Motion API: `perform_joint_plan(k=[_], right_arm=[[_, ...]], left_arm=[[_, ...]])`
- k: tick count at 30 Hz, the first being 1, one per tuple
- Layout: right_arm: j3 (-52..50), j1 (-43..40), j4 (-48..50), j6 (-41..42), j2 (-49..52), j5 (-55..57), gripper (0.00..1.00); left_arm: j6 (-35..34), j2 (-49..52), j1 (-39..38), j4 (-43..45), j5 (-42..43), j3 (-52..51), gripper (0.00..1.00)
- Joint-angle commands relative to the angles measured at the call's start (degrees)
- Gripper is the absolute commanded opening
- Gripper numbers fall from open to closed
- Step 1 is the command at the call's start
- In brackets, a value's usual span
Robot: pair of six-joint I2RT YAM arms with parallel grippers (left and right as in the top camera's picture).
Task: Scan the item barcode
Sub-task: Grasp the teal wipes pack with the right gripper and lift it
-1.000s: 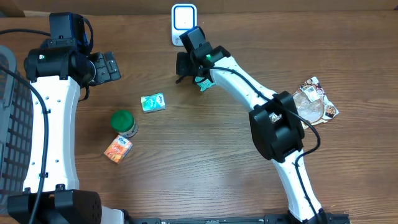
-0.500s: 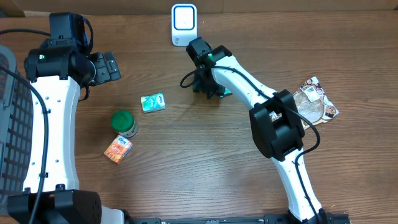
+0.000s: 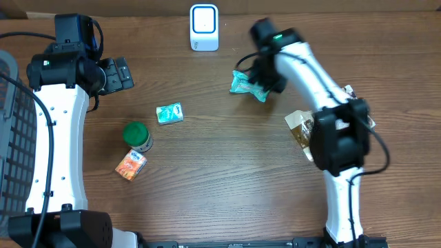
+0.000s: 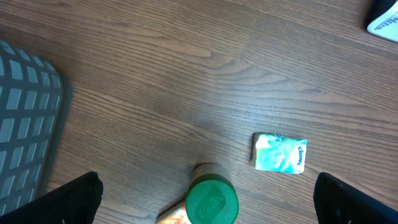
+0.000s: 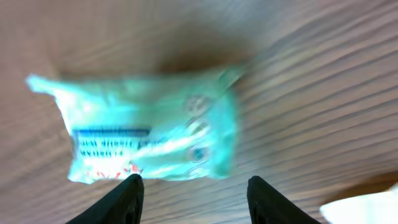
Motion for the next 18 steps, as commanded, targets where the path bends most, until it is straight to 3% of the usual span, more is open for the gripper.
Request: perform_joint_plan(k=[1,8,12,18], right_arm=[[0.24,-3.34,0.9,-2.67,-2.47,-8.85,0.55],[-5.31,-6.62,6.99,-7.58,-2.14,-23.26,0.45],[-10.62,-6.62,10.84,-7.52,-2.14,-25.14,0.4],[-17.97,-7.04,16.35,-7.23,-2.12,-25.11,0.4]], left_arm=[[1.09,-0.72,0.0,0.04,0.48,1.22,1.0],[1.09,-0.72,0.0,0.04,0.48,1.22,1.0],[1.09,-0.72,0.0,0.04,0.46,1.22,0.99],[1.09,-0.72,0.0,0.04,0.46,1.22,1.0]])
